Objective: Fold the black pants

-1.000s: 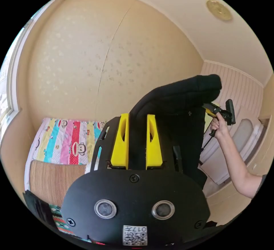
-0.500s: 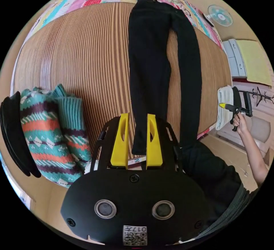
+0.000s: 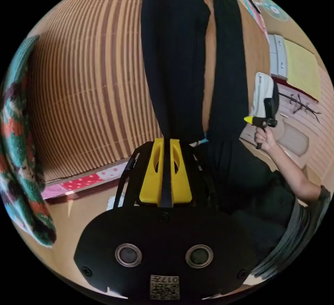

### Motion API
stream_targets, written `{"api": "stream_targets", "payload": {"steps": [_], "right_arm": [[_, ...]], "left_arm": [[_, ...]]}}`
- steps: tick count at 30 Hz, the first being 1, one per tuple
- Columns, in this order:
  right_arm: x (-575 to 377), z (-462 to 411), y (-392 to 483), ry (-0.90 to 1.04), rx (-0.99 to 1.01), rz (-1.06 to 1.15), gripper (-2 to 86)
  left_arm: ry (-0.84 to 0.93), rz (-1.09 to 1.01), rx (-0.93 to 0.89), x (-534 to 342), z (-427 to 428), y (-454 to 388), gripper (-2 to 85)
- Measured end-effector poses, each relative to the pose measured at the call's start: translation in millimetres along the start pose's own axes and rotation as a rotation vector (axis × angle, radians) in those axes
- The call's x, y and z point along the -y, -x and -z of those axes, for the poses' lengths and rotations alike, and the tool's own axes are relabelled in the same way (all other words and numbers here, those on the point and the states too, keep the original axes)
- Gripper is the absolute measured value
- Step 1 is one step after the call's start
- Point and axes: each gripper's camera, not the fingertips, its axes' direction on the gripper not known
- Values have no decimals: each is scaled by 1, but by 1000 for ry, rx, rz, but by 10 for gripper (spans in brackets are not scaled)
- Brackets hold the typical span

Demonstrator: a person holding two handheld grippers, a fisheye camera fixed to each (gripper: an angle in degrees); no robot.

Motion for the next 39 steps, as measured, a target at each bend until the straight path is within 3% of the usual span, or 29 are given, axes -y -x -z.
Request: {"api": "stream_targets", "payload": {"steps": [2, 3, 5, 10, 12, 15, 19, 21, 23, 25, 27, 30, 33, 39], "right_arm": [[-26, 43, 19, -98, 233, 111, 34], [-34, 54, 21, -120, 247, 114, 33], [-63, 95, 19, -196, 54, -22, 32], [-103, 149, 32, -301, -198, -245, 30], [-105, 153, 57, -265, -254, -192, 29], [-99, 145, 108, -219, -293, -74, 29], [-73, 108, 170, -83, -373, 53, 30], [-60, 84, 187, 4, -432, 85, 30], [-47, 51, 206, 106, -495, 147, 30], [-40, 26, 218, 187, -512, 216, 30], [-35, 8, 228, 246, -493, 261, 31], [-32, -9, 248, 278, -404, 338, 31], [-33, -21, 259, 402, -480, 374, 33], [-22, 14, 235, 675, -451, 293, 51]], "left_arm": [[-102, -98, -240, -23, 18, 0, 24], [-173, -104, -344, -40, 24, 6, 22], [-240, -37, -385, -63, 20, 21, 22], [-202, 296, -264, -94, -15, 57, 37], [-133, 375, -176, -94, -12, 64, 48], [-263, 362, -15, -99, 31, 46, 50], [-394, 141, 67, -82, 81, -16, 51], [-341, -90, -56, -49, 86, -63, 63], [-292, -185, -91, -24, 78, -99, 75], [-278, -270, -75, -4, 65, -137, 81], [-214, -338, 59, 18, 39, -184, 98], [-49, -320, 267, 40, -7, -217, 123], [0, -280, 373, 37, -37, -221, 85], [-59, -276, 133, 4, -55, -198, 33]]}}
